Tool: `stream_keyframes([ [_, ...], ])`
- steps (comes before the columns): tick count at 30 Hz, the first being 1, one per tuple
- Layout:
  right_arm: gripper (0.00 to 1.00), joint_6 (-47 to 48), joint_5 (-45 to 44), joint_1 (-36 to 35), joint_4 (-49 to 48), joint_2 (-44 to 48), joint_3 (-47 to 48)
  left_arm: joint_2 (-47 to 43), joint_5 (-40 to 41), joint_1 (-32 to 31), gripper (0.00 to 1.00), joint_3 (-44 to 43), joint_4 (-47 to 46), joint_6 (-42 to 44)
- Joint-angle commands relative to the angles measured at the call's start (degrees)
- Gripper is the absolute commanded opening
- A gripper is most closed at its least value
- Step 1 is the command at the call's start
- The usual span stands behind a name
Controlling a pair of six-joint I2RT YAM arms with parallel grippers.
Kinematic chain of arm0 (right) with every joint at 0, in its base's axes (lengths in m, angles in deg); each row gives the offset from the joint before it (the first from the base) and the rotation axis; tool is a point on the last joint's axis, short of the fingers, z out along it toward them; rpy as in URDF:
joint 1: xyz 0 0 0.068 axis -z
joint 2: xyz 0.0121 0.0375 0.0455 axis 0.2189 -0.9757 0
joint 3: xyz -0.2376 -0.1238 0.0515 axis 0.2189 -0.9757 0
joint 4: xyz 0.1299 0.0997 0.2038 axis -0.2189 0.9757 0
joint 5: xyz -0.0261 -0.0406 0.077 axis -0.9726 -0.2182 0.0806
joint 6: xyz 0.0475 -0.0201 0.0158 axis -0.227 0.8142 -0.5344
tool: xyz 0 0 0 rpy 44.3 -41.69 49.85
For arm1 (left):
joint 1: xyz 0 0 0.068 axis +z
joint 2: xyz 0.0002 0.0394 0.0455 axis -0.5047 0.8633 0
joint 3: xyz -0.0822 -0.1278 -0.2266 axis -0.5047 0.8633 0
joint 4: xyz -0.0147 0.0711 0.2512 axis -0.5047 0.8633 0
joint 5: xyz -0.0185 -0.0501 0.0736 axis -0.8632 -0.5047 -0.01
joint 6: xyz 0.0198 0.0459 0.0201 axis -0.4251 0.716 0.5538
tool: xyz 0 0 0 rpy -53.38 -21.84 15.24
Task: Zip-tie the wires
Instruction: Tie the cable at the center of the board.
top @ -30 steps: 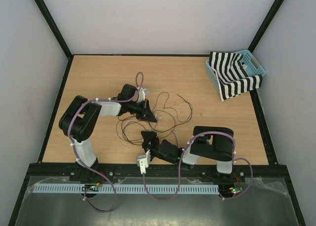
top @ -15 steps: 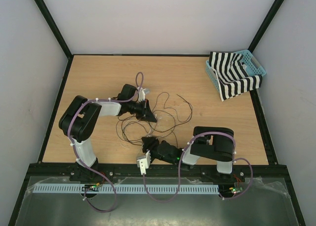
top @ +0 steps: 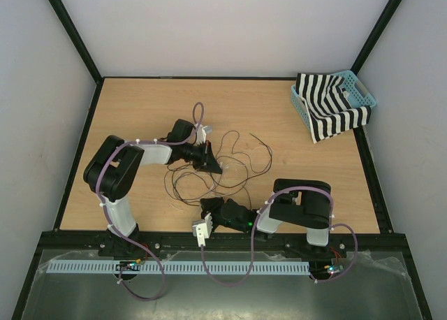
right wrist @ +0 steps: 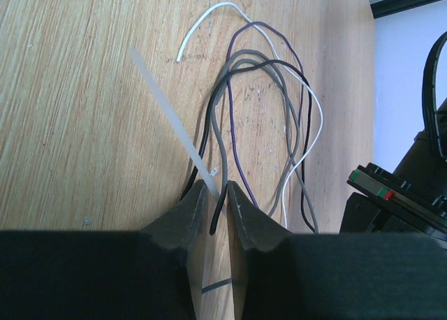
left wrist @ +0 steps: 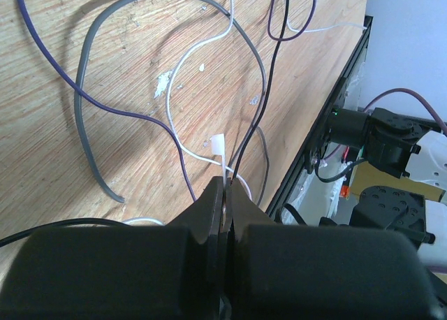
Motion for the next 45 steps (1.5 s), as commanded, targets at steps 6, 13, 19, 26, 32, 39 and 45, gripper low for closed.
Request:
stream_keyframes([
  [6, 0.21, -2.1, 0.2, -0.4, 1.2, 0.4, 0.4, 0.5, -1.2, -0.2, 0.0, -1.3, 0.4, 0.0],
  [13, 0.18, -4.3, 1.0, 0.0, 0.3, 1.0, -0.2, 0.3, -1.2, -0.2, 0.0, -1.2, 0.4, 0.0],
  [19, 0.17, -11.5, 6.2, 2.3, 1.4, 4.1, -1.2, 0.0, -1.4, -0.2, 0.0, -1.0, 0.4, 0.3],
  [26, 0.17, -24.8, 12.6, 7.6, 4.6, 9.1, -2.7, -0.3, -1.8, -0.2, 0.0, -1.0, 0.3, 0.8],
  [32, 0.17, -33.9, 16.2, 10.9, 5.6, 10.6, -3.2, -2.4, -1.7, -0.2, 0.0, -0.5, -0.4, 1.9],
  [39, 0.14, -42.7, 19.4, 14.0, 2.9, 10.8, -5.1, -4.7, -1.9, -0.3, 0.0, 0.6, -3.5, 1.3],
  [45, 0.13, -51.5, 23.8, 19.1, 0.4, 12.6, -7.0, -7.5, -0.9, -0.8, 0.0, 3.3, -7.6, 1.2],
])
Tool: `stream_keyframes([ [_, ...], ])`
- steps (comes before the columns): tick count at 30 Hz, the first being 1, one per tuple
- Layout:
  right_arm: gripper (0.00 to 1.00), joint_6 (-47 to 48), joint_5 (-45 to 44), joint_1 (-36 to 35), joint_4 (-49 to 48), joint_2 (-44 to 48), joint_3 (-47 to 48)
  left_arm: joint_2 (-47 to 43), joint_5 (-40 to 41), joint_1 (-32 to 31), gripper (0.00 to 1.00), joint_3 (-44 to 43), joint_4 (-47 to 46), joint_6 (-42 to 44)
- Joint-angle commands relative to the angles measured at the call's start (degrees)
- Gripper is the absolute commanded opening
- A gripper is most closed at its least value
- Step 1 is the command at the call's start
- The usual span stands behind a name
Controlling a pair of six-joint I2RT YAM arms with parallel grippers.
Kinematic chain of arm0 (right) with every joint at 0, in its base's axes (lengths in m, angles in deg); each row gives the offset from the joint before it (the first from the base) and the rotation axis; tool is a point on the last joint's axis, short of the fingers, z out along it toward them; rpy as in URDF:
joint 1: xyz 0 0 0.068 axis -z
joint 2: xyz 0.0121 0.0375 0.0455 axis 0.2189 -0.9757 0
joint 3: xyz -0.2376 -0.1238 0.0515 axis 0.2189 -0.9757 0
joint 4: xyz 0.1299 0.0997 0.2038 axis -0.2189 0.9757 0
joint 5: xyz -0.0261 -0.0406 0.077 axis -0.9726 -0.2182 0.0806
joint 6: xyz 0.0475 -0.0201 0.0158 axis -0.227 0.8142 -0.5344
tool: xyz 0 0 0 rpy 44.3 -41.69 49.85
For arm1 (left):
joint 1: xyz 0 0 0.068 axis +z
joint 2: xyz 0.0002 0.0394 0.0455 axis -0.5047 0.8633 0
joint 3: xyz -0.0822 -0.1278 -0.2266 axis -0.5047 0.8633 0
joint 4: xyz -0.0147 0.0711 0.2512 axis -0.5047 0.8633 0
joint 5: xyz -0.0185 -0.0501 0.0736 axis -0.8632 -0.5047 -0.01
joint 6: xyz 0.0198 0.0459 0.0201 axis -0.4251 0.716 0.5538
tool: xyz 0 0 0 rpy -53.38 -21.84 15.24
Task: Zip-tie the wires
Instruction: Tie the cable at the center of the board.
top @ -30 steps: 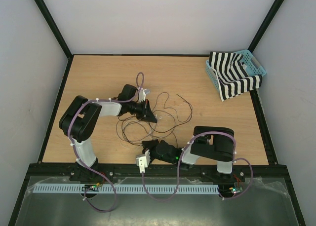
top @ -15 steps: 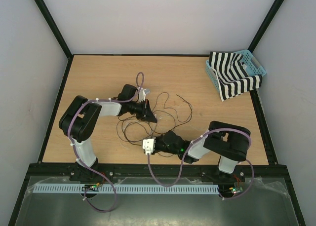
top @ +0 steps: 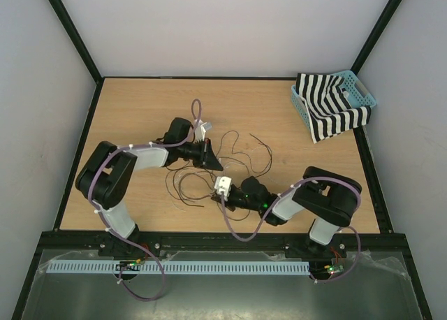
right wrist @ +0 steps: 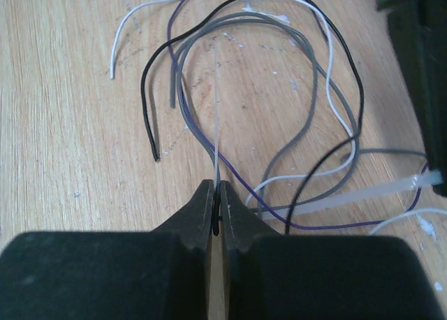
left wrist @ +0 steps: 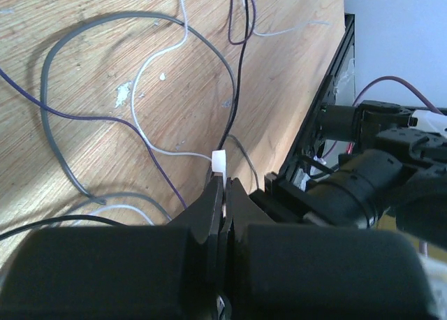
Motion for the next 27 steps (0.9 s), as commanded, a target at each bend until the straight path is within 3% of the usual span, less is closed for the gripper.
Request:
stream_keyframes([
  [1, 0.13, -10.4, 5.9, 4.0, -5.1, 2.4, -2.4, -3.5, 0.1, -0.9, 0.0, 2.1, -5.2, 0.3],
  [16, 0.13, -23.8, 15.4, 13.1, -17.8, 0.1, -7.3, -8.6, 3.7, -1.3, 0.0, 9.7, -16.2, 2.4],
  [27, 0.13, -26.7, 20.3, 15.1, -14.9, 0.0, -6.0, -10.9, 4.2, -1.4, 0.0, 14.4, -26.4, 3.4],
])
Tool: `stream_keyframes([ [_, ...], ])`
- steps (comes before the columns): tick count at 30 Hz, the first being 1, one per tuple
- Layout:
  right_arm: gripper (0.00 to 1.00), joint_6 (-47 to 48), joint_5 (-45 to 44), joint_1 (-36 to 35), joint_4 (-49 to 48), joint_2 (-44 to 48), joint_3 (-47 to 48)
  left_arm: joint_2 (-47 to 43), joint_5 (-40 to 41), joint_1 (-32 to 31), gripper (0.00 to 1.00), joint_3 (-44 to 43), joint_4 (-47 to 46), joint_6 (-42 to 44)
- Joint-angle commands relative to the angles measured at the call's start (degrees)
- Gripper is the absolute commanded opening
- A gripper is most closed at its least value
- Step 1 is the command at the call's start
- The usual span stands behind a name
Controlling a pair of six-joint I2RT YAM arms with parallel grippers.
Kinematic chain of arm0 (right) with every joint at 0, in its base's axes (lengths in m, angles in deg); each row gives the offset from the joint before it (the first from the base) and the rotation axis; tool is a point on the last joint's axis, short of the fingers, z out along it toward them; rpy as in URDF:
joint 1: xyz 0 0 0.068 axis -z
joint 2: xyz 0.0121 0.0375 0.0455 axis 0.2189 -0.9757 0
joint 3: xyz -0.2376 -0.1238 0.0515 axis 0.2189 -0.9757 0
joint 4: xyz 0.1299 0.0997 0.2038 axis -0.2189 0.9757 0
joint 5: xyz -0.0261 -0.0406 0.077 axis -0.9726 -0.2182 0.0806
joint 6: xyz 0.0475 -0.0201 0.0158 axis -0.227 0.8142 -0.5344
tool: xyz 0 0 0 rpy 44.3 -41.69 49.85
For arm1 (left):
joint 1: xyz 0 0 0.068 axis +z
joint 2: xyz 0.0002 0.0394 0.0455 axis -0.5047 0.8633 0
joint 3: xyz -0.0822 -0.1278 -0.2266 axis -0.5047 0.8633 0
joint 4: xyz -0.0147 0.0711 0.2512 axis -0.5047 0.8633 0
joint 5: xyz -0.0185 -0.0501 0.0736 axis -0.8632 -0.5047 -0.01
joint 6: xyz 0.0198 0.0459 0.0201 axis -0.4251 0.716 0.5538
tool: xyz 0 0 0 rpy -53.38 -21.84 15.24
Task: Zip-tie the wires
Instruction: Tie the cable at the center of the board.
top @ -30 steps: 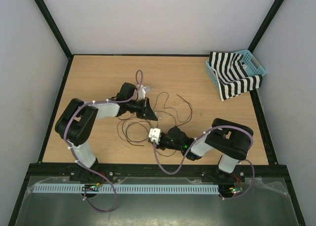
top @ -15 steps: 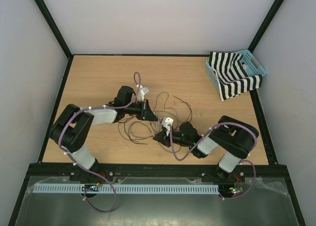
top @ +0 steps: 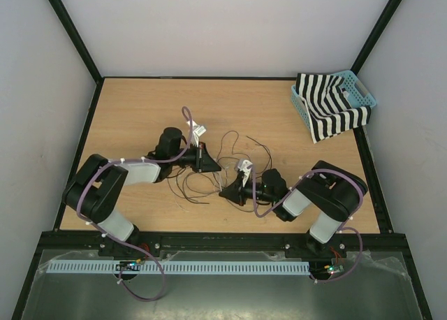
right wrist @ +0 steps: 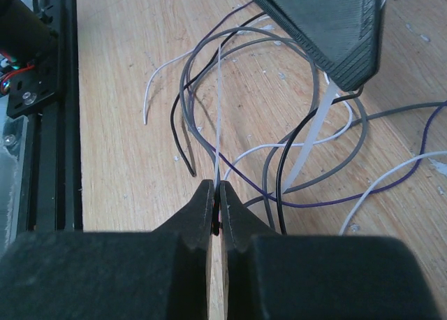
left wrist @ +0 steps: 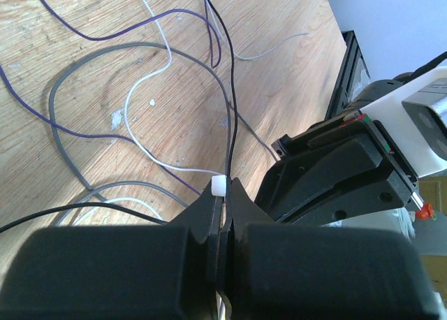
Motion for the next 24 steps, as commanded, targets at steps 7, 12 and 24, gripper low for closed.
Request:
stream_keyframes([
  [7, 0.13, -4.9, 5.2, 2.3, 4.7, 0.6, 2.2, -3.4, 0.0, -0.4, 0.0, 4.6, -11.7, 2.7],
  [12, 0.13, -5.6, 6.4, 3.3, 6.1, 1.3, 2.2, -3.5, -0.2, -0.7, 0.0, 7.3, -17.8, 3.6],
  [24, 0.13, -7.5, 8.6, 3.7, 4.8, 2.9, 2.7, -6.3, 2.9, -3.8, 0.0, 11.6, -25.2, 12.1],
])
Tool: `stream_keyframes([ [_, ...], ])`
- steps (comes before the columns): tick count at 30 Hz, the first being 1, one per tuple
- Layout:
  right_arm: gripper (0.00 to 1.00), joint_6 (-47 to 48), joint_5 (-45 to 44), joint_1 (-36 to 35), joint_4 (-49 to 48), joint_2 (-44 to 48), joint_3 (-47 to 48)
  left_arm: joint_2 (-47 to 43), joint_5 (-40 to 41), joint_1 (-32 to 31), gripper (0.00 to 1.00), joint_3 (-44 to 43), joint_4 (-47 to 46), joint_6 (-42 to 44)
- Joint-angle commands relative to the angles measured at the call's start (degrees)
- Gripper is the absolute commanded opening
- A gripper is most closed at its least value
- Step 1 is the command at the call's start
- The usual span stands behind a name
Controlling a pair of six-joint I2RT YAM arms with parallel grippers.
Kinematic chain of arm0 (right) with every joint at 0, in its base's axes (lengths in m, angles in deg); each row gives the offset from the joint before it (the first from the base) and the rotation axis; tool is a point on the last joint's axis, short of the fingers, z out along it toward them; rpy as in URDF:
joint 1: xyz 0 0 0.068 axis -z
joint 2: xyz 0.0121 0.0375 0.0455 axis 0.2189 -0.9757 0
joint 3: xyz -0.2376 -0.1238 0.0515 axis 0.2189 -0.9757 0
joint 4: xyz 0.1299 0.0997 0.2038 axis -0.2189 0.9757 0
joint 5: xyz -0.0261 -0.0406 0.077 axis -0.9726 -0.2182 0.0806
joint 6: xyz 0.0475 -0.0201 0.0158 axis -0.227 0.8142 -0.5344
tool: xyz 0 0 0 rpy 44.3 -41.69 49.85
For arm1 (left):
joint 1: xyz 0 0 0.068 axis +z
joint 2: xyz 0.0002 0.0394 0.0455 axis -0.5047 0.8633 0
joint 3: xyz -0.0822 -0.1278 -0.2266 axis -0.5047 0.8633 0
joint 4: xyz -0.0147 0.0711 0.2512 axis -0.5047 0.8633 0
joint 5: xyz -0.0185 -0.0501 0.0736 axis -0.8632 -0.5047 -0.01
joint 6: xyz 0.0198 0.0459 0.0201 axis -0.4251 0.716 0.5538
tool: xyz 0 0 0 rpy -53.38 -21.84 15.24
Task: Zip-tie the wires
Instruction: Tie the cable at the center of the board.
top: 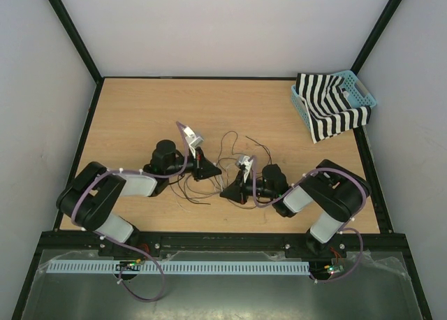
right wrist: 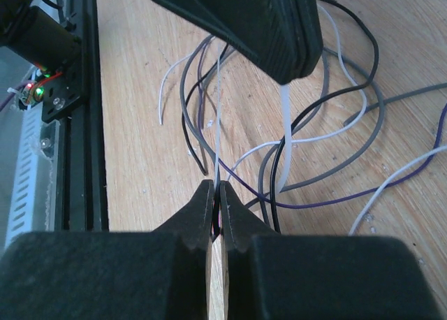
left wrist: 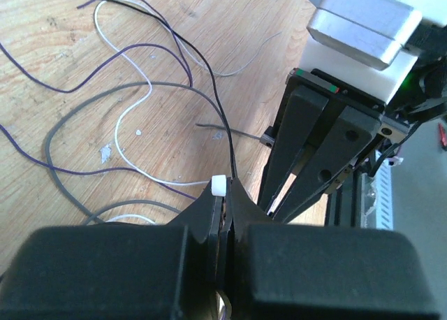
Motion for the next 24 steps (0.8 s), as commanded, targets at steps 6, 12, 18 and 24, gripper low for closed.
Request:
stream_keyframes([
  [6, 0.13, -1.4, 3.4, 0.6, -1.8, 2.9, 0.3, -4.7, 7.4, -3.8, 0.0, 4.2, -6.2, 14.4],
  [12, 0.13, -1.4, 4.9, 0.7, -2.7, 3.0, 0.5, -6.0, 11.4, -5.6, 0.0, 7.0, -8.8, 22.4],
  [18, 0.13, -1.3, 6.6, 0.7, -4.1, 2.2, 0.3, -9.1, 14.7, -8.2, 0.0, 9.2, -8.9, 31.4],
  [24, 0.12, -1.8, 8.9, 1.2, -5.3, 1.8, -0.1, -9.9, 16.2, -10.5, 0.0, 9.8, -8.8, 37.2],
])
